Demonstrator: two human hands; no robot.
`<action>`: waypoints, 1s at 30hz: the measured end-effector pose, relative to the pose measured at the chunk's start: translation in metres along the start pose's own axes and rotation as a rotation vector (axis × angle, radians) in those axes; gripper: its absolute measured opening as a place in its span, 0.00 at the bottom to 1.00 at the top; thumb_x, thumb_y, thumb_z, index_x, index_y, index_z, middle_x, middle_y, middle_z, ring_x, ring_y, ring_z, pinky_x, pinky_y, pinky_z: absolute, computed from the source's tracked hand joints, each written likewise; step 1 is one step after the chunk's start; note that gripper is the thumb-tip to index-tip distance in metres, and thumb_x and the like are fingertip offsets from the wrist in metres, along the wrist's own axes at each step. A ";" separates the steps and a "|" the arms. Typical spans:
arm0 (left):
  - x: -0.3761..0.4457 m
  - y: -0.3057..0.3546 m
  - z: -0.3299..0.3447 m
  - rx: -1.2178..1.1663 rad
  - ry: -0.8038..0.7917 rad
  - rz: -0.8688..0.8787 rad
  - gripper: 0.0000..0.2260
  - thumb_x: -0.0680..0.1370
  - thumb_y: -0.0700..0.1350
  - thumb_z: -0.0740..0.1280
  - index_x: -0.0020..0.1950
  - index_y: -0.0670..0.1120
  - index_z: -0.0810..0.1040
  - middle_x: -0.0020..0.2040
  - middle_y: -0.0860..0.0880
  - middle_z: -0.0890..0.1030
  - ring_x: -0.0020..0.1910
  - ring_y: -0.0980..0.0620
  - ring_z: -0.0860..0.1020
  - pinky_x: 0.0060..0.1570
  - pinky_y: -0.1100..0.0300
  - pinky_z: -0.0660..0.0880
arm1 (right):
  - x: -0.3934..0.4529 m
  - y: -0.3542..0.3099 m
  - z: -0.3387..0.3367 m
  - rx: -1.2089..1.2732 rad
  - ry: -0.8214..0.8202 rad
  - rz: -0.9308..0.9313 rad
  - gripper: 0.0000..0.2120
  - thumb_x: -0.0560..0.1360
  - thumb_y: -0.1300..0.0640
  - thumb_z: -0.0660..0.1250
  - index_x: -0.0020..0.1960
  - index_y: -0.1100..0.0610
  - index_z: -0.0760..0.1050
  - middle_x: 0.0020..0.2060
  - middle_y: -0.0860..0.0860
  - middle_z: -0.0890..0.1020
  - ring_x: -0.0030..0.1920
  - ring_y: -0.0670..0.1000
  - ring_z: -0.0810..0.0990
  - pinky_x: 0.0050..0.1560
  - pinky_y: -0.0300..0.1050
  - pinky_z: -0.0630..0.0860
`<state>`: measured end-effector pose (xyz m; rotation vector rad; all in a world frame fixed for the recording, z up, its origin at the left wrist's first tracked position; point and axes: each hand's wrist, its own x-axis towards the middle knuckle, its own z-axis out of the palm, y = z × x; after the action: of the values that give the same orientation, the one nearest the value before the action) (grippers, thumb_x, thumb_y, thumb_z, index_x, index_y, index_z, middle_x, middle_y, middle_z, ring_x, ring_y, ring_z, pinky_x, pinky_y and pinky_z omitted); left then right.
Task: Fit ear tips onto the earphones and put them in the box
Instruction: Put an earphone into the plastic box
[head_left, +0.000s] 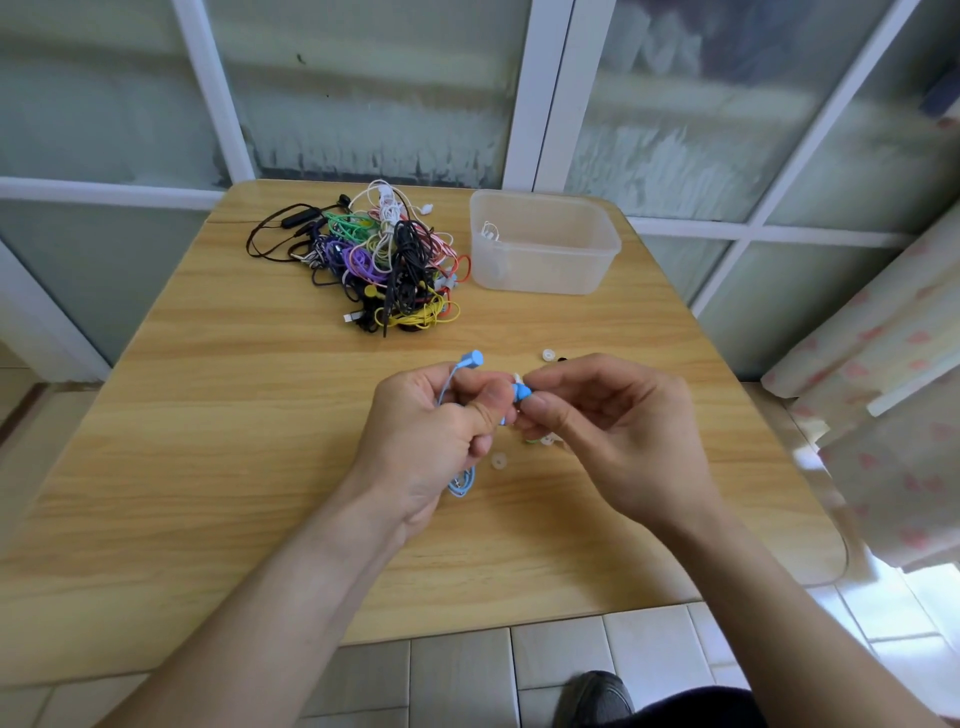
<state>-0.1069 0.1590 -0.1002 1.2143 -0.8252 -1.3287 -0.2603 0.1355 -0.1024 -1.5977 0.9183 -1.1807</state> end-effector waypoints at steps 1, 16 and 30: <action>0.000 0.000 0.000 -0.003 -0.001 -0.007 0.03 0.76 0.37 0.69 0.43 0.41 0.82 0.31 0.48 0.78 0.24 0.56 0.66 0.21 0.71 0.63 | 0.000 0.001 -0.001 -0.055 0.004 -0.023 0.07 0.71 0.68 0.73 0.45 0.58 0.82 0.36 0.55 0.86 0.34 0.54 0.84 0.40 0.45 0.82; 0.000 -0.003 0.000 0.001 -0.024 -0.066 0.03 0.75 0.36 0.70 0.45 0.37 0.81 0.31 0.47 0.76 0.24 0.55 0.65 0.21 0.69 0.63 | 0.004 -0.002 -0.013 0.004 -0.117 0.050 0.07 0.67 0.64 0.75 0.43 0.64 0.81 0.35 0.57 0.86 0.34 0.54 0.83 0.38 0.42 0.79; 0.003 -0.001 -0.006 -0.062 -0.165 -0.201 0.04 0.74 0.38 0.68 0.41 0.38 0.79 0.30 0.47 0.76 0.21 0.57 0.65 0.19 0.69 0.57 | 0.007 0.003 -0.016 -0.136 -0.154 -0.144 0.07 0.66 0.64 0.76 0.44 0.59 0.84 0.37 0.51 0.85 0.39 0.48 0.83 0.42 0.39 0.78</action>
<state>-0.1010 0.1572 -0.1030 1.1735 -0.7863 -1.6232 -0.2736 0.1245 -0.1013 -1.8628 0.8094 -1.0940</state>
